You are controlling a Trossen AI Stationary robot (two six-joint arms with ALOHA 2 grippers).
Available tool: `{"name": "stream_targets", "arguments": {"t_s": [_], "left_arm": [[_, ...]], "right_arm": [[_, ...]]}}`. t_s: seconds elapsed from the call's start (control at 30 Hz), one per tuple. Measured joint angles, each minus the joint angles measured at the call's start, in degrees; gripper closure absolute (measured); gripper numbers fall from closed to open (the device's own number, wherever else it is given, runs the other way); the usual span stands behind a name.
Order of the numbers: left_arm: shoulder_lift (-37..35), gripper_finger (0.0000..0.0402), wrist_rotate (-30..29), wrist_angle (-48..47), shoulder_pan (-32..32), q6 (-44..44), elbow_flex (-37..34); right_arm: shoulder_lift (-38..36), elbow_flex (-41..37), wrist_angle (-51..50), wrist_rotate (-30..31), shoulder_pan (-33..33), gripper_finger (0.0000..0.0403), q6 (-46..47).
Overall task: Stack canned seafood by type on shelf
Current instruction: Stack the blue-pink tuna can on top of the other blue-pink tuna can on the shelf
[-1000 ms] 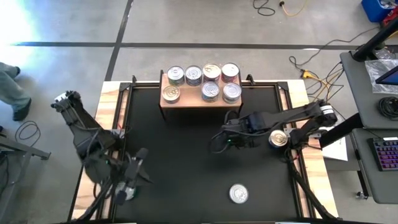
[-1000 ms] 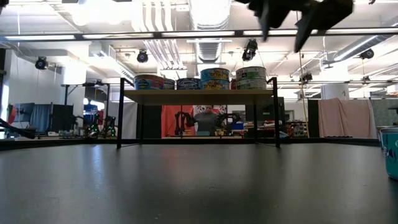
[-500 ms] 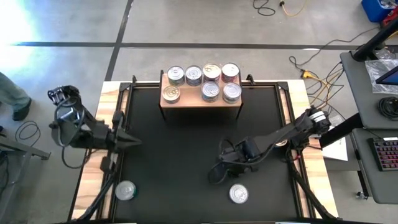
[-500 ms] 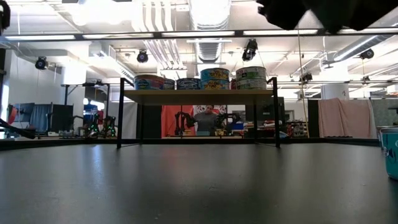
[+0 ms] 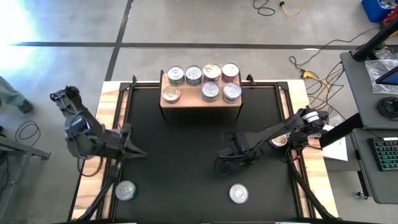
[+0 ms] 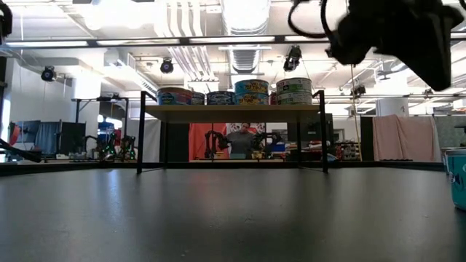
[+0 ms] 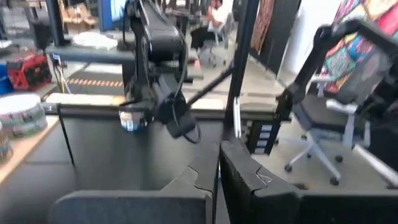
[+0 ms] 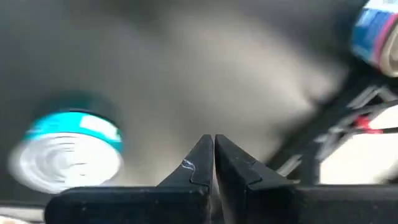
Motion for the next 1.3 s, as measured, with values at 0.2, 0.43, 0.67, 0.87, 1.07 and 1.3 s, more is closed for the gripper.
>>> {"name": "stream_targets", "arguments": {"t_s": [0.2, 0.43, 0.67, 0.87, 1.07, 1.3], "left_arm": [[1.18, 0.0402, -0.33, -3.05, 0.02, -2.71, -1.81], [1.40, 0.0401, -0.43, -22.18, 0.02, -15.90, 1.18], [1.19, 0.0401, -1.03, -44.23, 0.06, -30.37, 7.14], [1.31, 0.0401, -7.57, -40.69, 0.85, -30.44, 6.83], [2.84, 0.0401, -7.48, -31.26, 5.70, -23.70, 6.72], [5.94, 0.0401, -1.87, -20.94, 14.50, -14.19, 6.69]], "right_arm": [[5.25, -0.28, -6.66, 0.40, -1.50, 0.0394, -15.67], [13.06, -0.74, -6.45, 0.10, -2.14, 0.0394, -33.04], [12.44, -0.72, -6.47, 3.70, -2.14, 0.0394, -34.91], [4.56, -1.88, -6.58, 10.80, -4.32, 0.0394, -33.70], [-1.37, -7.14, -6.55, 13.03, -9.72, 0.0394, -35.90], [-6.90, -13.55, -6.60, 12.13, -11.72, 0.0394, -41.50]]}}
